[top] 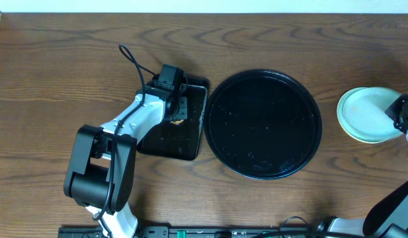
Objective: Clean dirty plates on tray and stack at the side
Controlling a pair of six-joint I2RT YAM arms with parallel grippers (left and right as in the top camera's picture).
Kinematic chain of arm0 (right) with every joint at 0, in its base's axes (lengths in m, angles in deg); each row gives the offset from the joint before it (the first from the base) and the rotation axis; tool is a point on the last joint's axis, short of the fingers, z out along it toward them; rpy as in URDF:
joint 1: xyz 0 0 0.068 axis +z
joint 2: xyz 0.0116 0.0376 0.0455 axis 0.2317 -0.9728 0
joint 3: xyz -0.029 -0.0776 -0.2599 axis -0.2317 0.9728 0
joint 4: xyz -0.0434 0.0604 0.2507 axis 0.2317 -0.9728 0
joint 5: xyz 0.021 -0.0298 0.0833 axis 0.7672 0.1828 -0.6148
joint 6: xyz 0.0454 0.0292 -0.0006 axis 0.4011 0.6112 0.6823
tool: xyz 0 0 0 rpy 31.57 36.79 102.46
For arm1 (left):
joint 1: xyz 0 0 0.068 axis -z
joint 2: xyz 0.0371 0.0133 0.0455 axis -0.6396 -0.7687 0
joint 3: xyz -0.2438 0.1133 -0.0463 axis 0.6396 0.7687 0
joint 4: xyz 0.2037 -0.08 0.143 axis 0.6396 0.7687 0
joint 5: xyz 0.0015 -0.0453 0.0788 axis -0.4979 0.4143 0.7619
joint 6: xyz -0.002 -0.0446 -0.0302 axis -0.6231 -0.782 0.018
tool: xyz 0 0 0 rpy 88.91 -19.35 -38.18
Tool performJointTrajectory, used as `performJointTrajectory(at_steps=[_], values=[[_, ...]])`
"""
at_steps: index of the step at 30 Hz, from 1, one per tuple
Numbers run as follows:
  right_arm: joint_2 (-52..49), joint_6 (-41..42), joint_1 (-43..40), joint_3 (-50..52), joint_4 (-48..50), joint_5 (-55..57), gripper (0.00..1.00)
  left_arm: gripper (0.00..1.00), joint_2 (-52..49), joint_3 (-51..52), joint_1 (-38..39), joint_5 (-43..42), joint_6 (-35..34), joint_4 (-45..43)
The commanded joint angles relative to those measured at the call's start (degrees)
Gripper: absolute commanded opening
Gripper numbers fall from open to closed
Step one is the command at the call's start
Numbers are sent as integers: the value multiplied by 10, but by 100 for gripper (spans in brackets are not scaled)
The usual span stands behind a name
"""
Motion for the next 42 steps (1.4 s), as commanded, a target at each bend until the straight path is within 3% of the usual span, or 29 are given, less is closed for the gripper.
performJointTrajectory(at_steps=[1,2,3,4,7,10,12,13,14,18,20,21,22,23,24,25,26,27,28,29,30,34,36,38,39,40,42], values=[[-4,-3,1,-10,4,-100,29,10,-3,5,-2,7,75,8],[-4,-7,3,-10,4,-124,31,15,-3,5,-2,7,93,10],[-4,-9,4,-10,4,-146,31,31,-3,5,-2,7,101,11],[-4,-9,7,-10,4,-167,32,39,-3,5,-2,7,101,8],[-4,-24,17,-10,-3,-214,33,54,-3,5,-2,7,101,5],[-4,-27,34,-10,-20,-235,33,56,-3,5,-2,7,101,2],[-4,-27,48,-10,-33,-235,33,53,-3,5,-2,7,101,-1],[-4,-31,56,-10,-38,-235,33,41,-3,5,-2,7,101,-5],[-4,-38,66,-10,-45,-235,33,8,-3,5,-2,7,101,-9],[-4,-59,100,-10,-62,-235,33,7,-3,5,-2,7,101,-19],[-4,-70,117,-10,-68,-235,33,52,-3,5,-2,7,101,-24],[-4,-74,124,-10,-70,-235,32,65,-3,5,-2,7,101,-27],[-4,-74,132,-10,-71,-235,32,67,-3,5,-2,7,101,-31],[-4,-74,138,-10,-72,-235,32,65,-3,5,-2,7,101,-35],[-4,-74,144,-10,-72,-235,32,47,-3,5,-2,8,101,-42],[-4,-74,150,-10,-71,-235,32,15,-2,5,-3,8,101,-47],[-4,-74,155,-10,-71,-235,32,8,0,4,-5,8,101,-54],[-4,-74,159,-10,-72,-235,32,8,1,4,-5,8,101,-62],[-4,-74,162,-10,-72,-235,32,25,2,4,-5,8,101,-71],[-4,-73,165,-10,-72,-235,31,54,2,4,-5,8,101,-82],[-4,-73,167,-10,-73,-235,31,62,2,4,-5,8,101,-91],[-4,-73,170,-10,-80,-235,30,62,2,4,-5,8,101,-111],[-4,-73,170,-10,-84,-235,29,8,2,4,-5,8,101,-109],[-4,-73,170,-10,-87,-235,29,7,2,4,-5,7,101,-106],[-4,-73,170,-10,-88,-235,29,11,2,4,-5,7,101,-106],[-4,-73,170,-10,-88,-235,29,29,2,4,-5,7,101,-106],[-4,-74,170,-10,-90,-235,29,31,10,4,-5,8,101,-106]])
